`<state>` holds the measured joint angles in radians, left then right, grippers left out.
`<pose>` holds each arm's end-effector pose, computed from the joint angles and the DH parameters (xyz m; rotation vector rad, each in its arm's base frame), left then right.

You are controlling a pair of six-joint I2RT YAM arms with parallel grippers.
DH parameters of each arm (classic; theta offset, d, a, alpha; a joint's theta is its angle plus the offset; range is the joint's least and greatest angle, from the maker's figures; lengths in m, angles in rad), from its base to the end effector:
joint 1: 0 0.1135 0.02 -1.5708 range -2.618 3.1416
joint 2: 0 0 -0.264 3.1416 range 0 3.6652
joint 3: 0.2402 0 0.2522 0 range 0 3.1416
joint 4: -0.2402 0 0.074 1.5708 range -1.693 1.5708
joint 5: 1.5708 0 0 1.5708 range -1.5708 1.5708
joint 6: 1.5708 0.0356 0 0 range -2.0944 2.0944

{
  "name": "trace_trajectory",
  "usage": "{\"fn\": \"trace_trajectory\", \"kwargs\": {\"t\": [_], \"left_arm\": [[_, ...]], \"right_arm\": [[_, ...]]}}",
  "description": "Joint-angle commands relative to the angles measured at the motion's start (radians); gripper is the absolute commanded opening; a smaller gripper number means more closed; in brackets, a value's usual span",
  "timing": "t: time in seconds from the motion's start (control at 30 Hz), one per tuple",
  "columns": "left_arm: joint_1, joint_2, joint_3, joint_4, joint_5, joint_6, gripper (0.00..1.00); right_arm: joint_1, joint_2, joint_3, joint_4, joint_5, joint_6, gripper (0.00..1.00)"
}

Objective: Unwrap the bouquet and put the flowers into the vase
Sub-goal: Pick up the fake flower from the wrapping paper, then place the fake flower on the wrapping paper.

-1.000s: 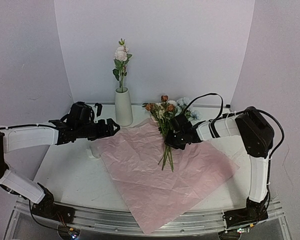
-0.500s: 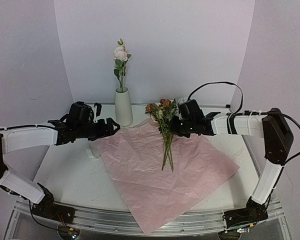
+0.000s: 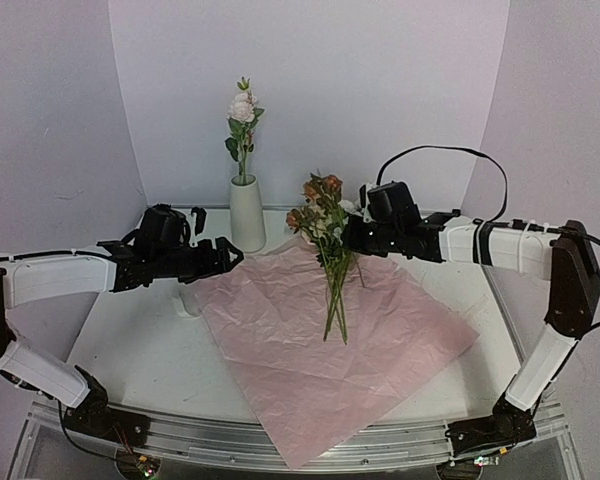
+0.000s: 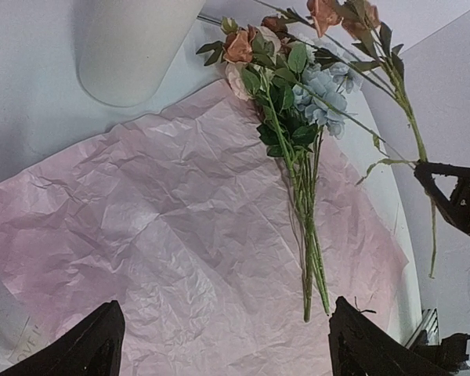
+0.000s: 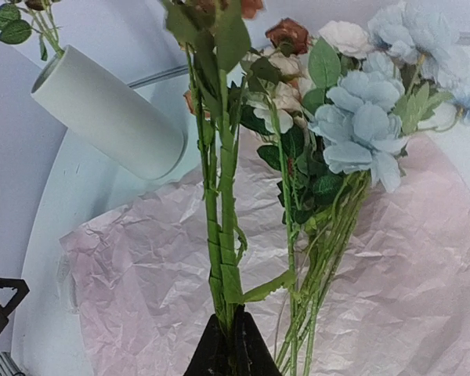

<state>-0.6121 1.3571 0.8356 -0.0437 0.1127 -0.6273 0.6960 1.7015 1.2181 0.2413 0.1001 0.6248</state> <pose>0.2421 -0.1749 0.2429 0.0528 2.2525 -0.8227 0.3134 0.2572 0.2883 0.0068 1.8945 0.8345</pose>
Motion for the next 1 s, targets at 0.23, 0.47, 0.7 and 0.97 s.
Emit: {"fn": "trace_trajectory", "kwargs": {"t": [0.23, 0.47, 0.7, 0.97], "left_arm": [[-0.016, -0.039, 0.06, 0.03, 0.034, -0.035, 0.92], [-0.114, -0.028, 0.155, 0.038, 0.041, -0.101, 0.92], [-0.2, -0.015, 0.202, 0.175, 0.024, -0.266, 0.98], [-0.226, 0.036, 0.235, 0.214, -0.054, -0.38, 1.0]], "right_arm": [[-0.001, -0.15, 0.088, 0.036, -0.041, -0.197, 0.04], [-0.001, -0.278, -0.026, 0.144, -0.11, -0.205, 0.05], [-0.001, -0.34, -0.072, 0.156, -0.143, -0.196, 0.06], [-0.001, -0.335, -0.151, 0.157, -0.204, -0.127, 0.04]]}}
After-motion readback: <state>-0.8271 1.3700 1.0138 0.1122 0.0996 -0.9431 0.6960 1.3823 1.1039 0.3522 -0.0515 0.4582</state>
